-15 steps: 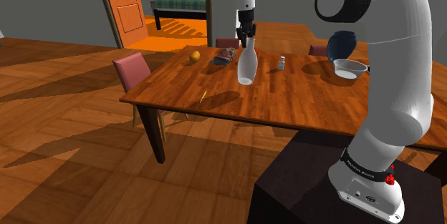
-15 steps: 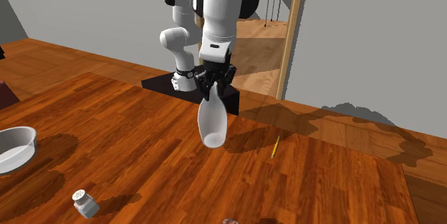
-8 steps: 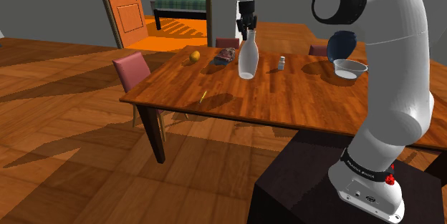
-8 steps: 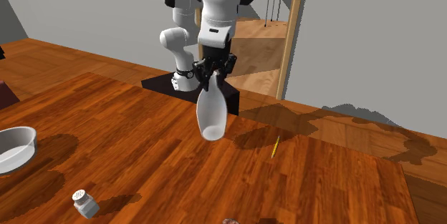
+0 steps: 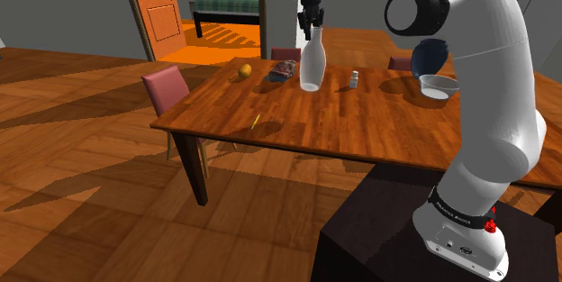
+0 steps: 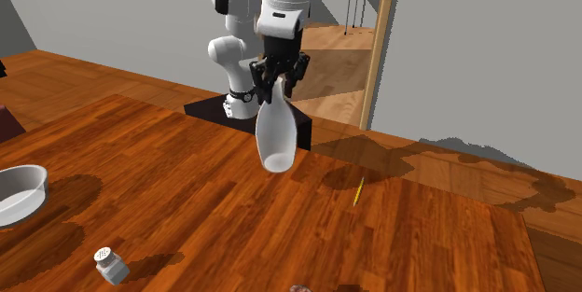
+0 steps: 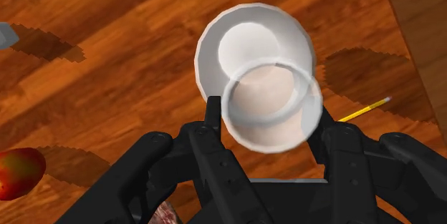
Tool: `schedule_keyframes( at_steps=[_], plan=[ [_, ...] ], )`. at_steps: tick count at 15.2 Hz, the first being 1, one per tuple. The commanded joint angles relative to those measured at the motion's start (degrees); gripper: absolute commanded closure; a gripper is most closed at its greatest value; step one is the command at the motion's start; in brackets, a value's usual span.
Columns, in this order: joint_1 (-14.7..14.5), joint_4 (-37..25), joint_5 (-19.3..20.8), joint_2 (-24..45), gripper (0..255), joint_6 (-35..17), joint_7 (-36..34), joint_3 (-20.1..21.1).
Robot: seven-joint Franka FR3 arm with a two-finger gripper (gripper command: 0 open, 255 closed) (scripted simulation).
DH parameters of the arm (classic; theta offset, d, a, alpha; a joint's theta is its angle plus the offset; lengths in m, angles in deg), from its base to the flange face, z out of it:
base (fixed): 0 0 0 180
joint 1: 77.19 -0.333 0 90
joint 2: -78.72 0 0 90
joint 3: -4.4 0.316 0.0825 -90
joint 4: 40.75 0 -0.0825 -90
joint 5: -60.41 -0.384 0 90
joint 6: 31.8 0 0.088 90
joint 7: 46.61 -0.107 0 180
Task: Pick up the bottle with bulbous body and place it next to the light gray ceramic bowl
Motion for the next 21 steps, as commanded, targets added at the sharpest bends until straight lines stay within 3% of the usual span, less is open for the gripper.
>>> schedule_keyframes(
  at_steps=[1, 2, 6, 11, 21],
  plan=[
    [0.59, -4.53, -0.28, 1.64, 255, 2.87, 0.23, 0.01],
    [0.81, -6.39, -0.40, 2.38, 255, 3.98, 0.27, 0.04],
    [1.89, 8.64, 1.30, -6.89, 255, -2.02, 4.04, -1.37],
    [4.29, 19.49, 2.98, -14.08, 255, -6.09, 8.94, -3.22],
    [10.36, 30.89, 5.61, -22.15, 255, -10.56, 19.86, -7.76]
  ],
)
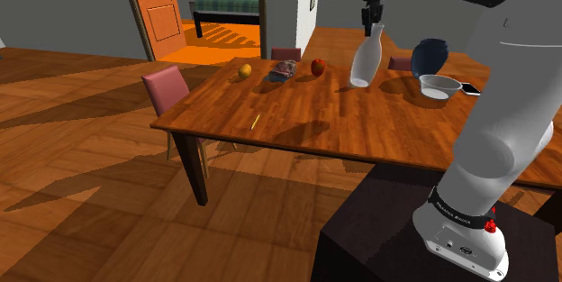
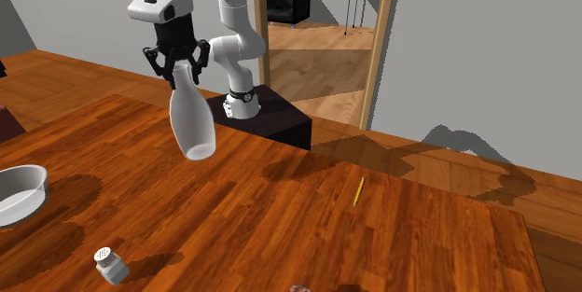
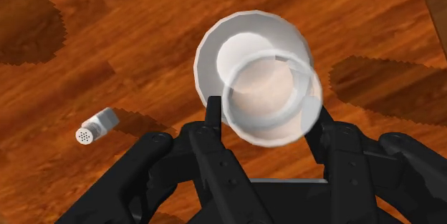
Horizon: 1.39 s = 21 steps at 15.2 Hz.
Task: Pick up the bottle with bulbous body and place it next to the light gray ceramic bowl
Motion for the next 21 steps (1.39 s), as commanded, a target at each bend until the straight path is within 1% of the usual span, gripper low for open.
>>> schedule_keyframes(
  at_steps=[1, 6, 11, 16, 21],
  plan=[
    [1.46, 1.63, 0.50, -1.26, 255, -0.68, 2.66, -1.12],
    [4.96, 3.53, 1.20, -2.55, 255, -1.97, 8.84, -3.84],
    [8.77, 3.50, 1.25, -2.23, 255, -2.91, 15.46, -6.72],
    [13.07, 1.54, 0.40, -0.25, 255, -3.47, 22.50, -9.59],
    [18.13, -2.53, -1.59, 3.51, 255, -3.44, 29.88, -12.21]
  ],
)
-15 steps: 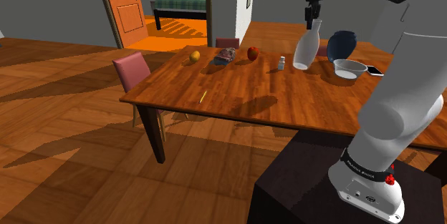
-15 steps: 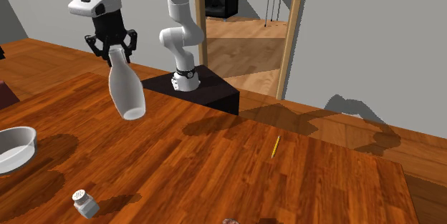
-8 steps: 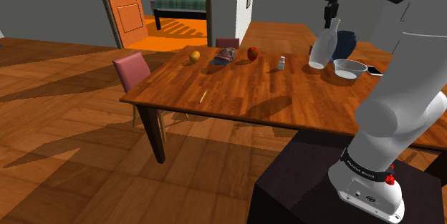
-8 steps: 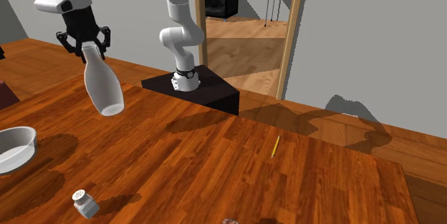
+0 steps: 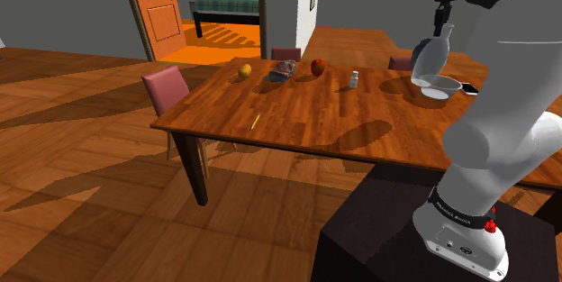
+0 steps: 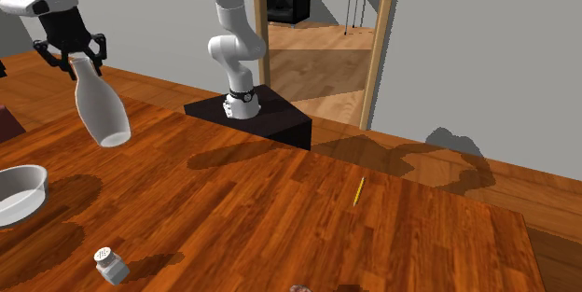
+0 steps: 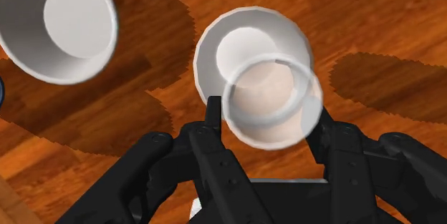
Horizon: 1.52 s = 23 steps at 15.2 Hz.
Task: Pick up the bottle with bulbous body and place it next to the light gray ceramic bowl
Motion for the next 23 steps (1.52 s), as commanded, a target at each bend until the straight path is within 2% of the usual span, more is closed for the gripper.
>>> schedule_keyframes(
  at_steps=[1, 6, 10, 11, 23],
  plan=[
    [2.18, -2.02, -0.96, 1.71, 255, 0.20, 3.06, -0.94],
    [8.79, -9.25, -4.41, 7.71, 255, 1.46, 10.49, -2.76],
    [15.52, -17.87, -7.95, 14.04, 255, 3.78, 16.04, -3.33],
    [16.20, -18.80, -8.28, 14.67, 255, 4.06, 16.49, -3.32],
    [13.18, -4.84, -6.74, 11.71, 255, -6.89, 15.29, -3.35]
  ],
)
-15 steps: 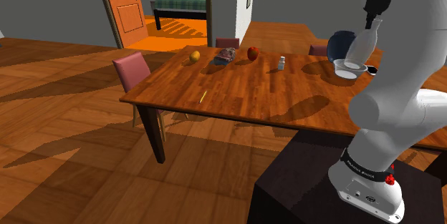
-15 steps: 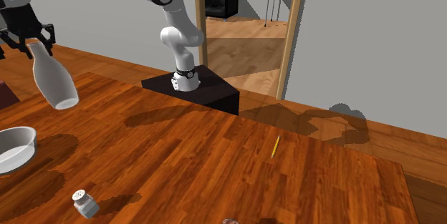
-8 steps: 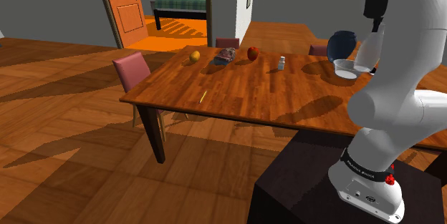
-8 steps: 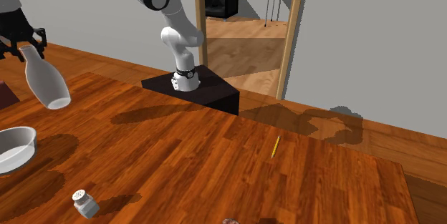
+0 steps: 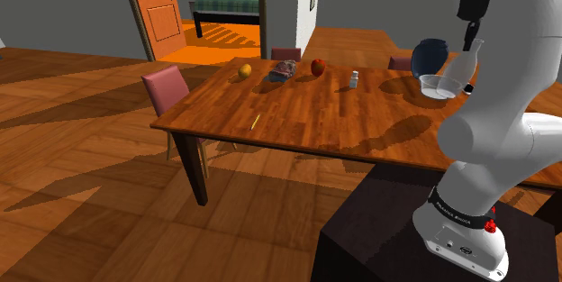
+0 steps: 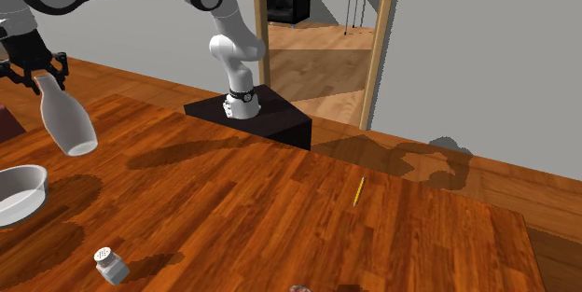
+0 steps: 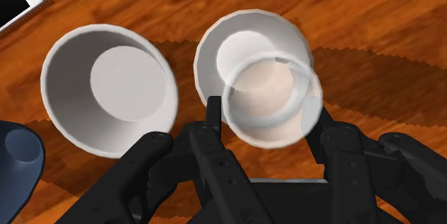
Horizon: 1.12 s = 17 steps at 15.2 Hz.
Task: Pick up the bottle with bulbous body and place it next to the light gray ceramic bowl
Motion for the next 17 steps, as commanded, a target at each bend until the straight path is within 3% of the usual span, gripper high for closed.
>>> schedule_keyframes(
  at_steps=[1, 14, 17],
  plan=[
    [-0.27, 1.81, 0.06, -0.14, 255, -1.72, -0.14, 0.04],
    [-1.32, 11.97, -0.20, 0.28, 255, -12.07, -0.74, 0.51],
    [-1.32, 11.97, -0.20, 0.27, 255, -12.07, -0.74, 0.51]
  ],
)
